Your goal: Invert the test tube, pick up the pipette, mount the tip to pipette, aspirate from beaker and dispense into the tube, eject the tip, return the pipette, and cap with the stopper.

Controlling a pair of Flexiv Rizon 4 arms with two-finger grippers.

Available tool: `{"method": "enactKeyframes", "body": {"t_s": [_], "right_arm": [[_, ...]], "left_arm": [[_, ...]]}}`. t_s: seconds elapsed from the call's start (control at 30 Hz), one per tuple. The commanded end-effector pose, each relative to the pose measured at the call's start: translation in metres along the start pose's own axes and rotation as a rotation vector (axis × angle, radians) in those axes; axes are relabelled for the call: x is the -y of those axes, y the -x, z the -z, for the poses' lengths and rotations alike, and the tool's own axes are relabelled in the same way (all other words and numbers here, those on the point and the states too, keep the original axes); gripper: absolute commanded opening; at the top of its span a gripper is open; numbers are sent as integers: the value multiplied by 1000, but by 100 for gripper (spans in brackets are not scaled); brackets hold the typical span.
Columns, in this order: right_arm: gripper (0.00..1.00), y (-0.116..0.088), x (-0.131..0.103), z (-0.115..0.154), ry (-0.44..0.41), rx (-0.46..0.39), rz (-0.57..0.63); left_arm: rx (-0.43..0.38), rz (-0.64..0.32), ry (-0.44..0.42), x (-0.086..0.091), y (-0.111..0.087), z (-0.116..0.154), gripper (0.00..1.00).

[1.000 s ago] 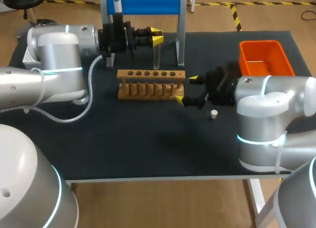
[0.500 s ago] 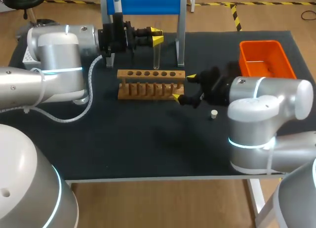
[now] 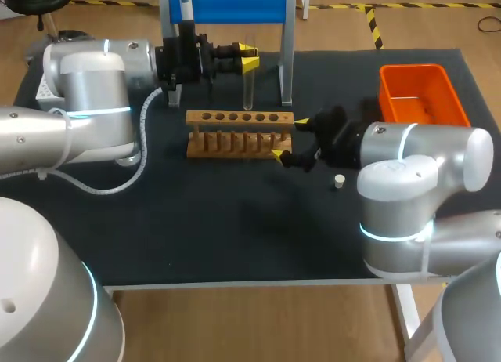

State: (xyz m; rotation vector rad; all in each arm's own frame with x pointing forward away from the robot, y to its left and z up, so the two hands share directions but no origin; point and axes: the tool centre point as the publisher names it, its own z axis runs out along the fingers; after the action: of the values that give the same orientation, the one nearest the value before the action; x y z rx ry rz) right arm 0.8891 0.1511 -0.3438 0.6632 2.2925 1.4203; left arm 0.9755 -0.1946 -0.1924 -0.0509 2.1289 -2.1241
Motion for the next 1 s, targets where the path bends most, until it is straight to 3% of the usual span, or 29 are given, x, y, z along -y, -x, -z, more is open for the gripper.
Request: {"method": "enactKeyframes", "body": {"t_s": [0.03,0.57,1.0], "right_arm": [[100,-1,0,0,2,1,0],[100,-1,0,0,2,1,0],[100,-1,0,0,2,1,0]], "left_arm": [[-3,2,2,0,1,0,0],[-3,2,2,0,1,0,0],[33,135,-23,-5,2,-2,0]]}}
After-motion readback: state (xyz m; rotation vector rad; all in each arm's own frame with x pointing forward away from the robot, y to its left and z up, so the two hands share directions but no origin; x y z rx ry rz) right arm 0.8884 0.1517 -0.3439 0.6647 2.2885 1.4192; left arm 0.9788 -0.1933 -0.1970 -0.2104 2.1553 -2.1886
